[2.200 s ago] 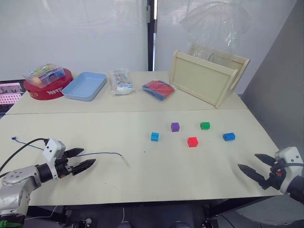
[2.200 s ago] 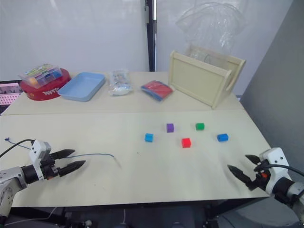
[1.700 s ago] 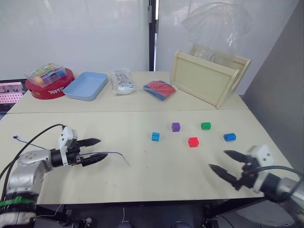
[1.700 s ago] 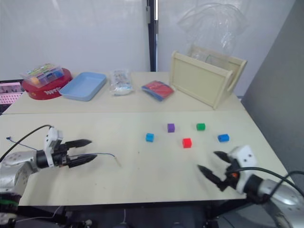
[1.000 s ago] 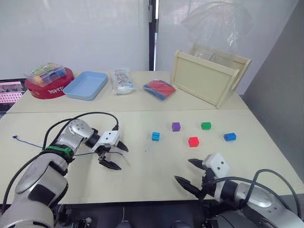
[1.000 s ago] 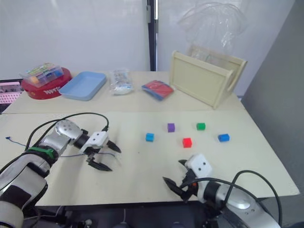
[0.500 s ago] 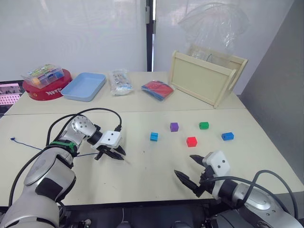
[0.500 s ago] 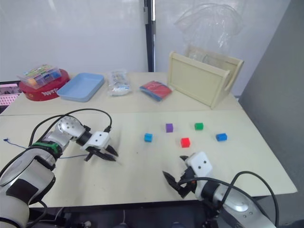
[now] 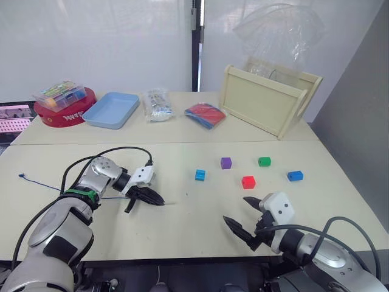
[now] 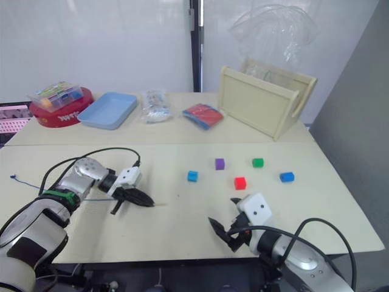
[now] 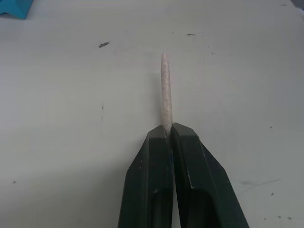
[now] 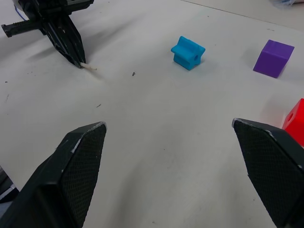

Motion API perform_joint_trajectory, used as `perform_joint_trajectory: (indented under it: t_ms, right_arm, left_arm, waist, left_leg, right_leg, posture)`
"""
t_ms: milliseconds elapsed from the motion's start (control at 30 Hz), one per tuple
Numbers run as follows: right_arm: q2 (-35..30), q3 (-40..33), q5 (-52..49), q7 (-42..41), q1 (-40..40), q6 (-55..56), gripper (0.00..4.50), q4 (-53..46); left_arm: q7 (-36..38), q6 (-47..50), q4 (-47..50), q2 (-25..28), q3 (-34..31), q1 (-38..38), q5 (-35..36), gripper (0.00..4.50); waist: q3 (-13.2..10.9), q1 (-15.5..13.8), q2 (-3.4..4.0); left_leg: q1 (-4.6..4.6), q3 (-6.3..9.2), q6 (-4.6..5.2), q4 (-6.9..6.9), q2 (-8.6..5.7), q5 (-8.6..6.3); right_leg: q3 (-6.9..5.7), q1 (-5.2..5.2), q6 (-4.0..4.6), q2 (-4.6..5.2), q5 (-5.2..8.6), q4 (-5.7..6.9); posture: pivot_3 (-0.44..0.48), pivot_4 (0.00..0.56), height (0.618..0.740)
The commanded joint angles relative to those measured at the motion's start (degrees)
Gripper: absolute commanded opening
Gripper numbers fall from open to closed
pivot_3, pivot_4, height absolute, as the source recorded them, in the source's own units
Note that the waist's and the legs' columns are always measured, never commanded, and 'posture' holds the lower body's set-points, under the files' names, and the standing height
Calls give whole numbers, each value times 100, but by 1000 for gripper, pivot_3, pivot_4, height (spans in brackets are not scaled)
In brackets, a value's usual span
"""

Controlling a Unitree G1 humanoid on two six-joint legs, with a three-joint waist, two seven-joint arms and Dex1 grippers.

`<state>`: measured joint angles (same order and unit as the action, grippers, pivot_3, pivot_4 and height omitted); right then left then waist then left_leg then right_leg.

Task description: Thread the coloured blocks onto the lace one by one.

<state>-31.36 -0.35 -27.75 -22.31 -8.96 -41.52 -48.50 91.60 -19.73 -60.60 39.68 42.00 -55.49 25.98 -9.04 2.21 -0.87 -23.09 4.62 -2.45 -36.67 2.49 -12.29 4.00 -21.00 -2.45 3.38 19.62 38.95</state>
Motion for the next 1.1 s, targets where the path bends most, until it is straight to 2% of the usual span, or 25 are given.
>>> perform_joint_trajectory:
  t_ms: [33,200,400,600,933,1100]
  right_arm:
    - [58,16,-32,51,95,5,4500,-141]
    - [110,50,-34,77,108,-11,4500,-144]
    - [126,74,-20,102,113,-8,4500,-108]
    - [130,40,-6,186,31,-7,4500,-166]
    - [98,-14,-38,227,39,-27,4500,-197]
    - [94,-21,-41,247,28,-27,4500,-211]
  left_arm:
    - [90,174,213,81,-85,170,-46,36]
    - [90,-202,-9,-32,-520,289,-613,36]
    - [90,23,556,-43,-1113,654,-431,1902]
    - [90,127,903,41,-1615,1221,-506,1902]
    - [74,-423,197,-180,-2120,1453,-1285,1902]
    - [-81,-734,-109,-256,-2274,1389,-1684,1902]
  waist:
    - [0,13,0]
    - [0,12,0]
    - [0,-7,0]
    - [0,5,0]
    - [1,19,1]
    - [1,25,2]
  left_leg:
    - [0,0,0,0,1,0]
    - [-1,0,1,0,0,-1]
    - [0,0,2,0,1,-1]
    - [-3,0,3,-3,1,-2]
    - [5,-1,5,-3,1,-3]
    - [47,-1,12,-3,1,-7]
  right_leg:
    - [0,-1,0,-1,0,0]
    - [0,-3,0,-1,0,1]
    - [0,-3,0,-1,0,3]
    - [0,-5,0,0,0,2]
    - [0,-3,0,-1,0,5]
    - [1,40,0,-2,0,5]
  posture:
    - [0,150,740]
    - [0,150,740]
    - [0,150,740]
    - [0,150,740]
    - [0,150,740]
    - [0,150,740]
